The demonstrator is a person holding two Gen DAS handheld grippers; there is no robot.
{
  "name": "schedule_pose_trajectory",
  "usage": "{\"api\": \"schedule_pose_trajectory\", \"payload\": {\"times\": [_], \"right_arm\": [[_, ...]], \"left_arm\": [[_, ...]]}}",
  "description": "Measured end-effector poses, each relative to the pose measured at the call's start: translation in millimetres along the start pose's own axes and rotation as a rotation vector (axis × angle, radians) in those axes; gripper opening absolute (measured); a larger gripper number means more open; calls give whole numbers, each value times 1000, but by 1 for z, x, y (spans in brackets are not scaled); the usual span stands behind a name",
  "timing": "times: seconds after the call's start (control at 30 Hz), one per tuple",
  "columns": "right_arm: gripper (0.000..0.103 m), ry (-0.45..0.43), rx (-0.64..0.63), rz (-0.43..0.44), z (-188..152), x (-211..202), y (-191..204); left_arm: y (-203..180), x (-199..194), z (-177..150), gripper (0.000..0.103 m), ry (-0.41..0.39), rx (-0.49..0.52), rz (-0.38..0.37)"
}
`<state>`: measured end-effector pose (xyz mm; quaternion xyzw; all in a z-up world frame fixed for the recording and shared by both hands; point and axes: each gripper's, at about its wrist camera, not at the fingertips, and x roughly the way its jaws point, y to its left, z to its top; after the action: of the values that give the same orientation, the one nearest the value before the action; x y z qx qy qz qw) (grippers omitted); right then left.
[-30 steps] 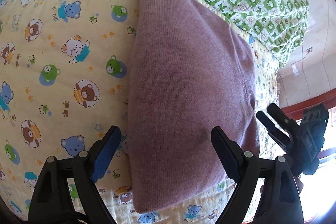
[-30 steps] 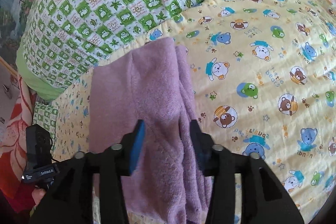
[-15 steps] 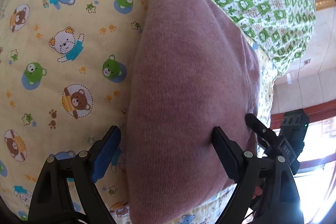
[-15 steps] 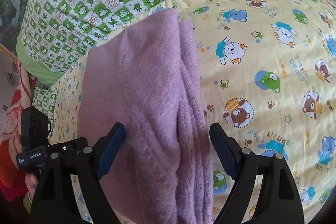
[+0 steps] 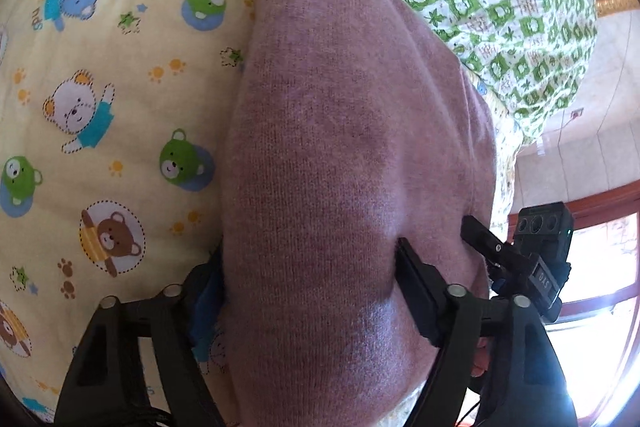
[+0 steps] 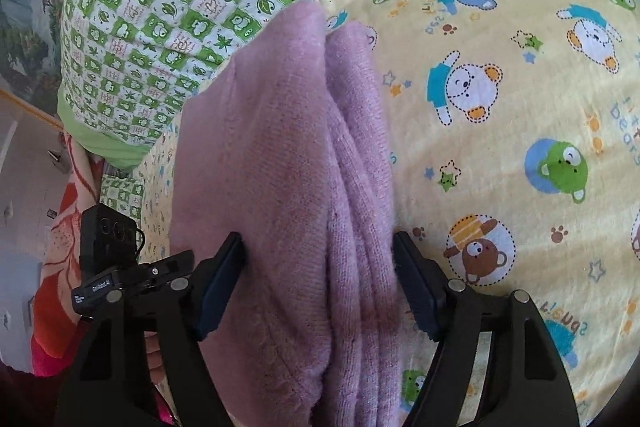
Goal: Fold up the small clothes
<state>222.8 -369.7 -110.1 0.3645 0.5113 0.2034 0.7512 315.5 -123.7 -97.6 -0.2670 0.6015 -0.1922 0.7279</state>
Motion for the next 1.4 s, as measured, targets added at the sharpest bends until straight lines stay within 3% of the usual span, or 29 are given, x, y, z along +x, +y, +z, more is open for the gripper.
{"api": "schedule_pose_trajectory", "payload": {"times": [0.03,0.1,0.2,0.4,0.63,0.93,1.4], "right_arm": [[70,-1,9,9,-1,0,-2],[55,2,35,45,-4,3,-5],[45,11,73,93,-10,6,-8],[37,-25,79,120,-16,-5,0],[33,-63,24,147,-19,-23,30],[32,-87,-54,187,-27,-38,83],[32,66,-208,306,-47,44,207]], "left_arm": [[-1,0,0,68,-5,3,3],[-2,-2,0,61,-17,1,1],[-5,-7,-2,51,-32,11,11],[-26,-23,-8,44,-66,68,65],[-39,-54,-18,41,-119,110,77],[-30,-129,-39,41,-234,107,93],[77,-254,-83,41,-409,-83,191]]}}
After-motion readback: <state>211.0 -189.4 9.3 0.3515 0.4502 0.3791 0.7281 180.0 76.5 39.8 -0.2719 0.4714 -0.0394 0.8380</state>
